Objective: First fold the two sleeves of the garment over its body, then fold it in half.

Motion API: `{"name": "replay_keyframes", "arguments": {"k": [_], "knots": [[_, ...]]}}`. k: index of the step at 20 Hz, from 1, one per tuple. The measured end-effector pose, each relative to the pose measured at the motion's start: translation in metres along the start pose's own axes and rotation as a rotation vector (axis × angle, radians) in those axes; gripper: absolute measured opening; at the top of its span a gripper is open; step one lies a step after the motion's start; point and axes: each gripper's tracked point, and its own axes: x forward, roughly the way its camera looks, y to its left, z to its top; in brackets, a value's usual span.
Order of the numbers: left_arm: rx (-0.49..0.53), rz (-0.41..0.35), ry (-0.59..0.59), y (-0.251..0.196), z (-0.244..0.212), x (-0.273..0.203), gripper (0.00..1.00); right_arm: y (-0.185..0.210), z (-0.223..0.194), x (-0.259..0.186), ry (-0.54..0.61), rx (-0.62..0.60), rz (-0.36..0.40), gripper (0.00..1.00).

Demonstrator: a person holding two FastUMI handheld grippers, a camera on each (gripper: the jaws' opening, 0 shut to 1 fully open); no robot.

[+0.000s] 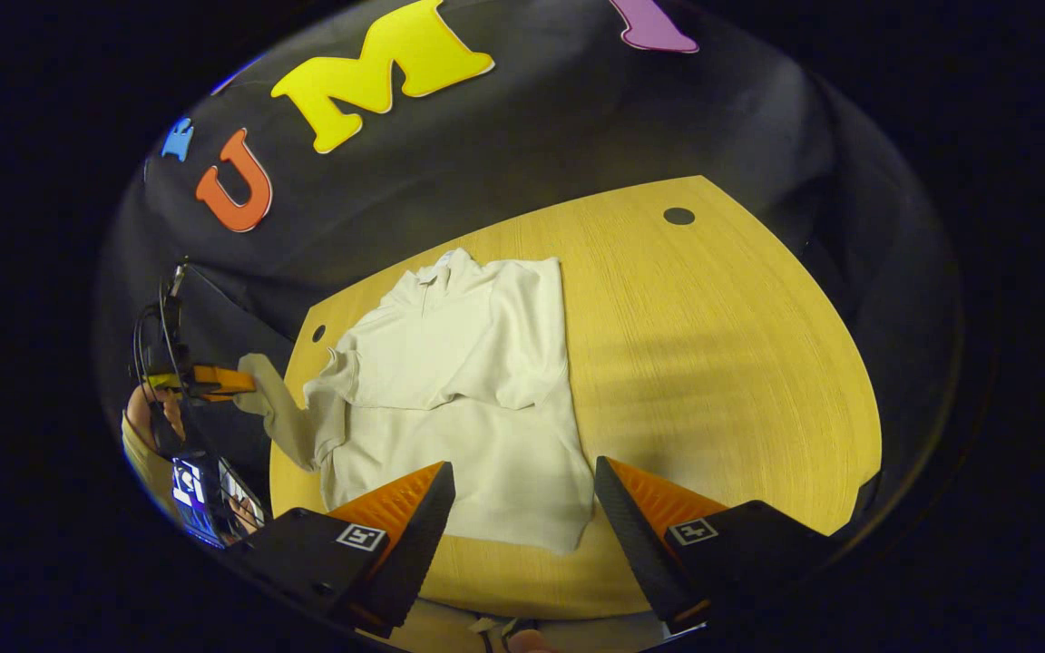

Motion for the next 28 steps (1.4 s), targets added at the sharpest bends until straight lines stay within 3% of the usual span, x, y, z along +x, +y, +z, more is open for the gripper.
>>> {"name": "replay_keyframes", "arguments": {"k": [4,6,7,13,18,19,20,22,24,25,26,27,28], "knots": [[0.127,-0.06,0.017,-0.098,0.007,0.022,0.04,-0.029,0.003,-0.001,0.013,0.012,0.0,0.93],[0.184,-0.078,0.029,-0.146,0.006,0.036,0.04,-0.044,0.001,0.0,0.025,0.023,-0.002,0.96],[0.207,-0.094,0.035,-0.17,0.004,0.043,0.04,-0.049,0.0,0.0,0.032,0.028,-0.004,0.93],[0.343,-0.164,0.062,-0.295,-0.009,0.078,0.04,-0.064,-0.003,0.006,0.065,0.016,-0.016,0.96],[0.36,-0.211,0.089,-0.348,-0.009,0.092,0.04,-0.065,-0.014,0.015,0.089,-0.008,-0.029,0.96],[0.337,-0.241,0.103,-0.349,-0.046,0.106,0.07,-0.063,-0.017,0.016,0.092,-0.002,-0.026,0.96],[0.315,-0.269,0.112,-0.347,-0.018,0.102,0.1,-0.06,-0.02,0.017,0.097,0.005,-0.023,0.96],[0.285,-0.301,0.107,-0.356,-0.017,0.098,0.15,-0.057,-0.025,0.019,0.105,0.001,-0.024,0.96],[0.25,-0.35,0.112,-0.361,-0.018,0.089,0.27,-0.052,-0.028,0.02,0.108,-0.008,-0.026,0.96],[0.224,-0.386,0.114,-0.364,-0.018,0.085,0.43,-0.048,-0.03,0.02,0.11,-0.012,-0.026,0.96],[0.197,-0.419,0.118,-0.366,-0.02,0.077,0.39,-0.045,-0.031,0.02,0.109,-0.021,-0.026,0.96],[0.18,-0.43,0.121,-0.361,-0.02,0.072,0.74,-0.041,-0.032,0.02,0.106,-0.033,-0.025,0.96],[0.167,-0.433,0.121,-0.357,-0.021,0.066,0.96,-0.037,-0.033,0.02,0.106,-0.038,-0.025,0.96]]}}
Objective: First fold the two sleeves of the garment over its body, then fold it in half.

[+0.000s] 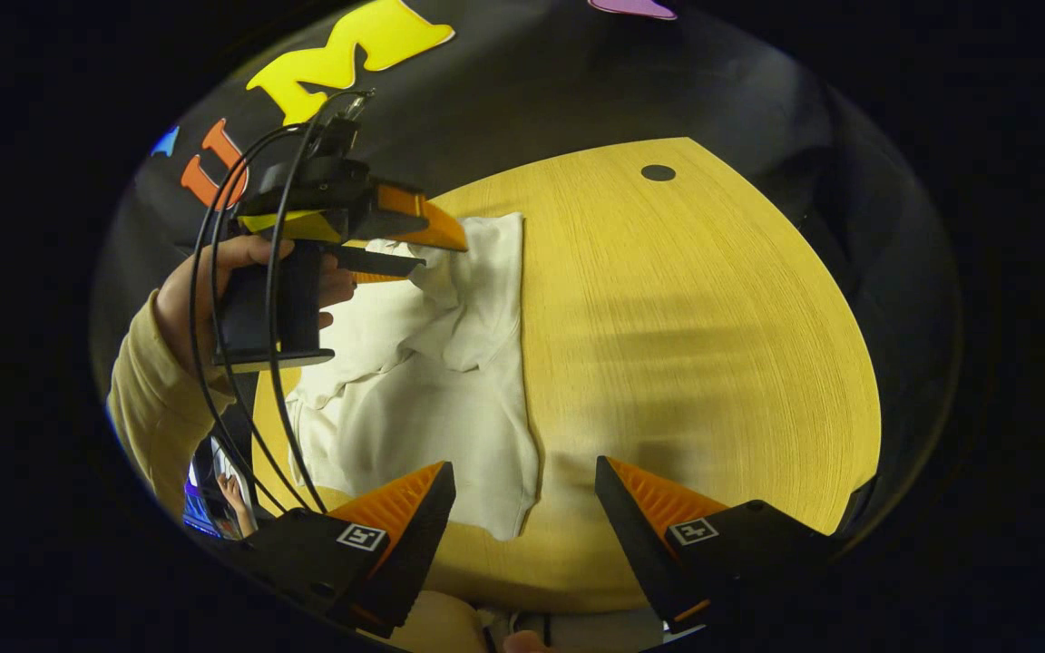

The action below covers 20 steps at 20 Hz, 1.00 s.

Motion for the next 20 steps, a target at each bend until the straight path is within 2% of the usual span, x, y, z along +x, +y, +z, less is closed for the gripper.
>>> {"name": "replay_keyframes", "arguments": {"k": [1,5,10,16,20], "knots": [[-0.001,0.004,-0.011,0.006,0.0,-0.012,1.0,0.005,-0.002,0.001,0.002,0.001,0.003,0.96],[0.05,0.087,-0.112,0.06,-0.002,-0.062,1.0,0.027,-0.016,0.009,0.012,-0.019,0.0,0.96],[-0.02,0.122,-0.16,0.13,-0.03,-0.121,1.0,0.051,-0.048,0.022,0.047,-0.057,-0.017,0.96],[-0.046,0.249,-0.098,0.223,-0.097,-0.16,1.0,0.061,-0.08,0.036,0.092,-0.062,-0.077,0.96],[-0.058,0.314,-0.037,0.262,-0.142,-0.181,1.0,0.049,-0.093,0.045,0.122,-0.07,-0.139,0.96]]}}
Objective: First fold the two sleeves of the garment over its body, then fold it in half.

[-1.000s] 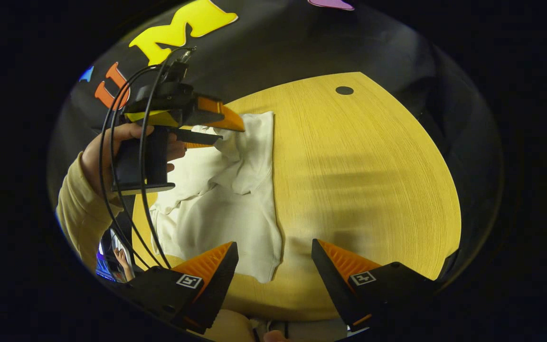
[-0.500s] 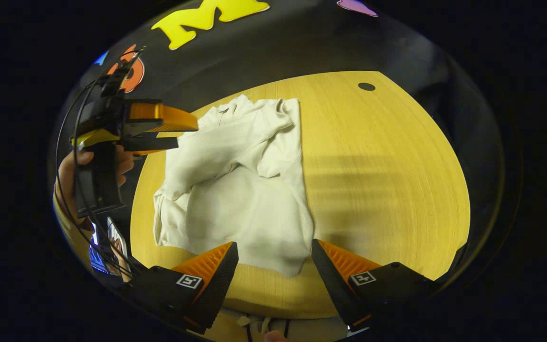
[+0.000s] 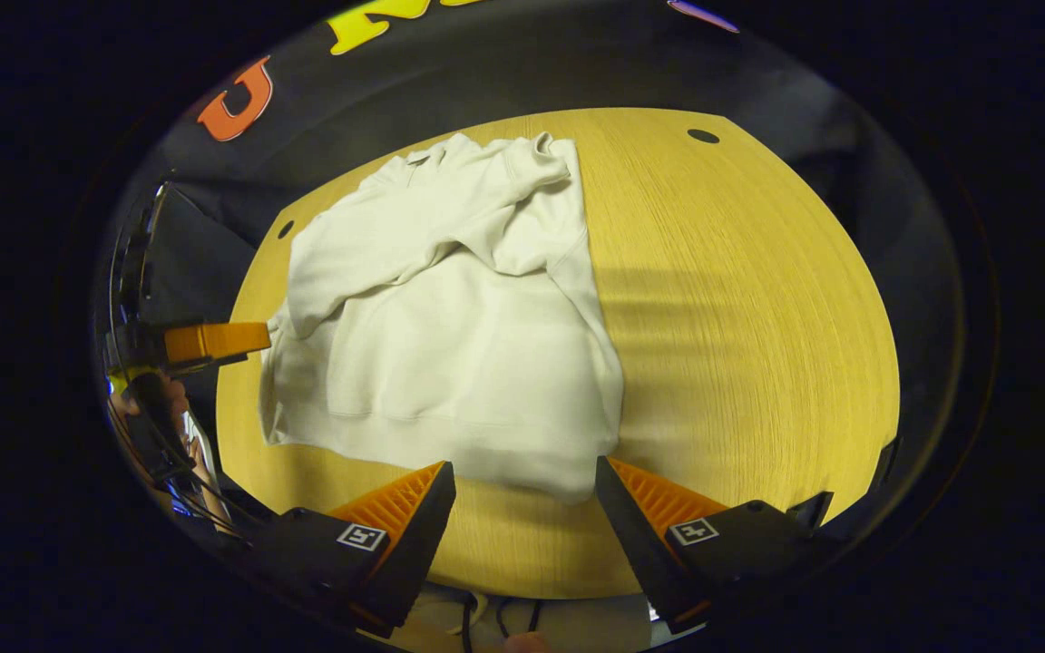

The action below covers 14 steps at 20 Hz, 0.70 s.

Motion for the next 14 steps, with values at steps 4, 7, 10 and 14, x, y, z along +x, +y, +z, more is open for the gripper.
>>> {"name": "replay_keyframes", "arguments": {"k": [4,7,10,14], "knots": [[-0.013,0.057,0.094,0.031,-0.034,-0.01,1.0,-0.015,-0.005,0.01,0.035,0.006,-0.062,0.97],[-0.025,0.061,0.166,0.041,-0.042,-0.015,1.0,-0.026,-0.008,0.018,0.06,-0.006,-0.101,0.97],[-0.026,0.047,0.238,0.043,-0.04,-0.02,1.0,-0.03,-0.011,0.027,0.094,-0.033,-0.119,0.96],[-0.055,0.019,0.307,0.03,-0.034,-0.033,1.0,-0.032,-0.015,0.04,0.144,-0.043,-0.138,0.96]]}}
